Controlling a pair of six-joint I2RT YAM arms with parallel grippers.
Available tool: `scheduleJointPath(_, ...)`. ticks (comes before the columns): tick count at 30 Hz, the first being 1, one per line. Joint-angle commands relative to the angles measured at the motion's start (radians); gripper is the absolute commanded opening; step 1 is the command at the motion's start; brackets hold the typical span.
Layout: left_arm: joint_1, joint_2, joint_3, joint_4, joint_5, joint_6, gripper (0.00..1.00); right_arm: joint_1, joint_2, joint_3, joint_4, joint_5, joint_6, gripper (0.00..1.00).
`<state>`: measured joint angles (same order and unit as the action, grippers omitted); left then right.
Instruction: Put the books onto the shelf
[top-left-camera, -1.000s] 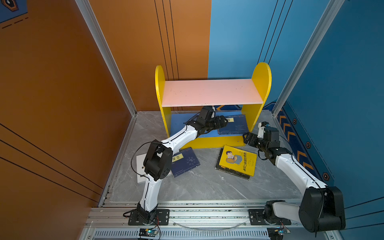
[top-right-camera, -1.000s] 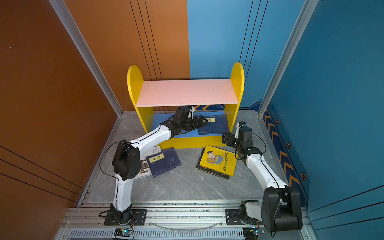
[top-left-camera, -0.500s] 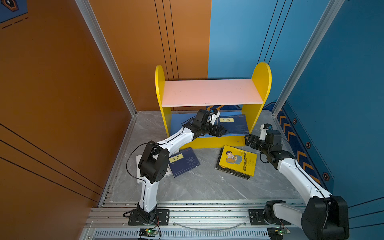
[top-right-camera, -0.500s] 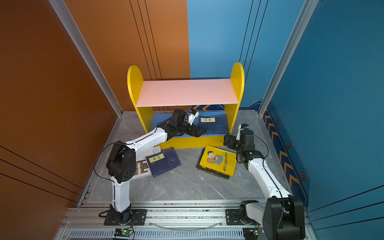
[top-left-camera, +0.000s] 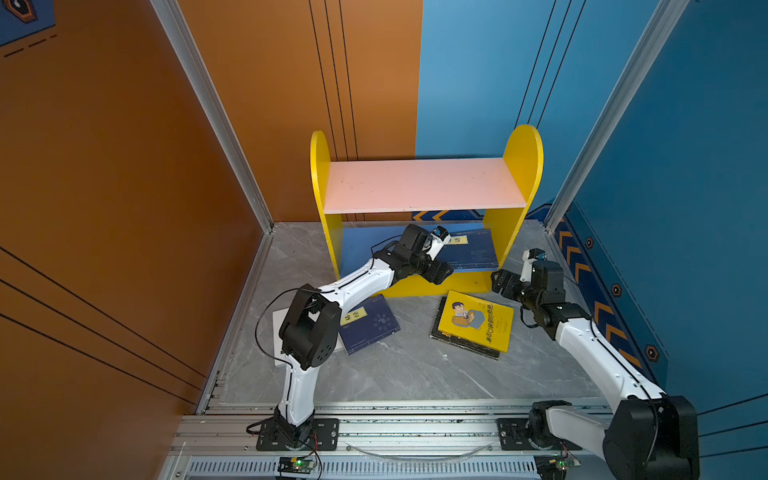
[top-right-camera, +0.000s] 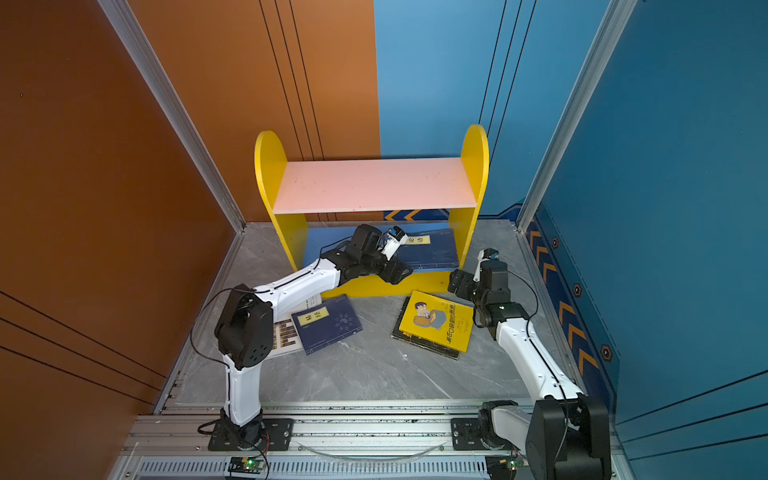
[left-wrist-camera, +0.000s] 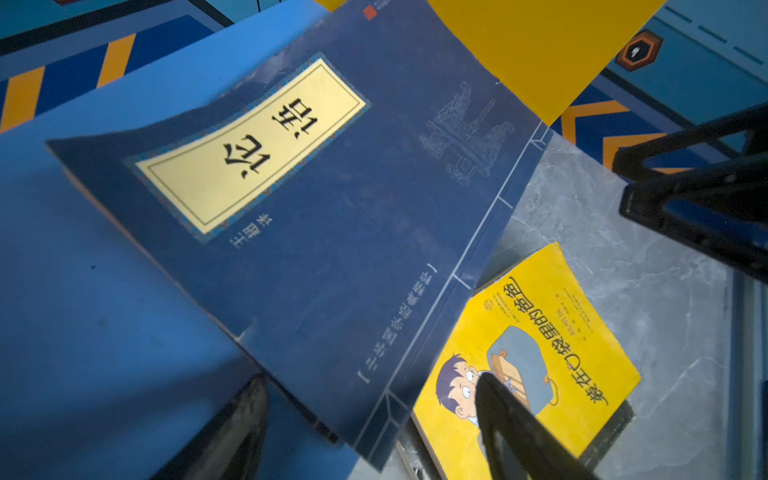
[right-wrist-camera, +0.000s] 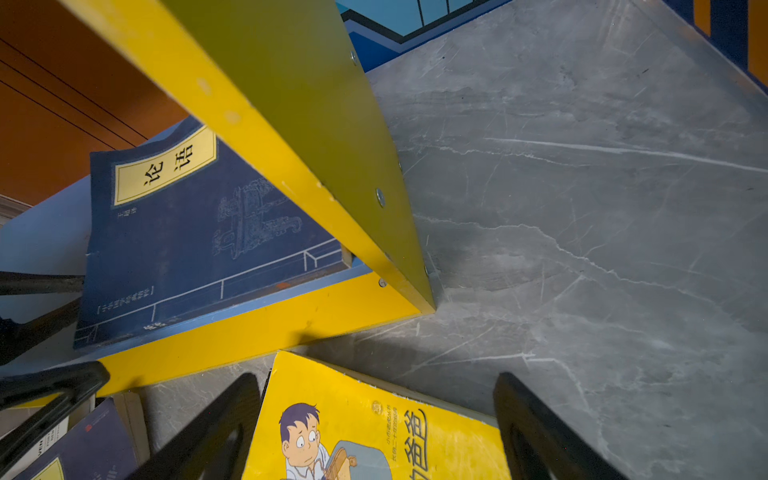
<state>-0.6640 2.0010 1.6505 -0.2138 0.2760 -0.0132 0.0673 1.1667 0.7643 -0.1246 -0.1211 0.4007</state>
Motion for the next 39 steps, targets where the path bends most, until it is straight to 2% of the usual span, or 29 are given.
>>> scheduleJointPath(1, -0.015, -0.017, -0.021, -0.053, -0.052, 0.018, 0.73, 0.0, -0.024, -0.013, -0.029, 0.03, 0.016, 0.9)
scheduleJointPath(4, -0.024, -0.022, -0.037, -0.029, -0.098, 0.009, 0.66, 0.0, -0.03, -0.014, -0.029, 0.032, 0.017, 0.9)
scheduleJointPath(7, -0.027, -0.032, -0.061, 0.01, -0.131, -0.02, 0.53, -0.001, -0.032, -0.013, -0.033, 0.036, 0.017, 0.9)
scheduleJointPath(21, -0.057, -0.044, -0.09, 0.05, -0.21, -0.052, 0.5, -0.001, 0.003, -0.007, 0.001, 0.026, 0.023, 0.9)
scheduleJointPath(23, -0.067, -0.048, -0.093, 0.048, -0.238, -0.044, 0.52, -0.002, 0.017, 0.001, 0.01, 0.021, 0.025, 0.9)
scheduleJointPath(27, -0.083, -0.061, -0.108, 0.055, -0.277, -0.042, 0.66, -0.006, 0.049, 0.023, 0.028, 0.003, 0.026, 0.9)
scheduleJointPath(30, -0.088, -0.074, -0.117, 0.059, -0.301, -0.042, 0.72, -0.012, 0.073, 0.04, 0.039, -0.02, 0.026, 0.89)
scheduleJointPath(39, -0.088, -0.098, -0.125, 0.062, -0.309, -0.045, 0.75, -0.021, 0.134, 0.084, 0.061, -0.048, 0.029, 0.89)
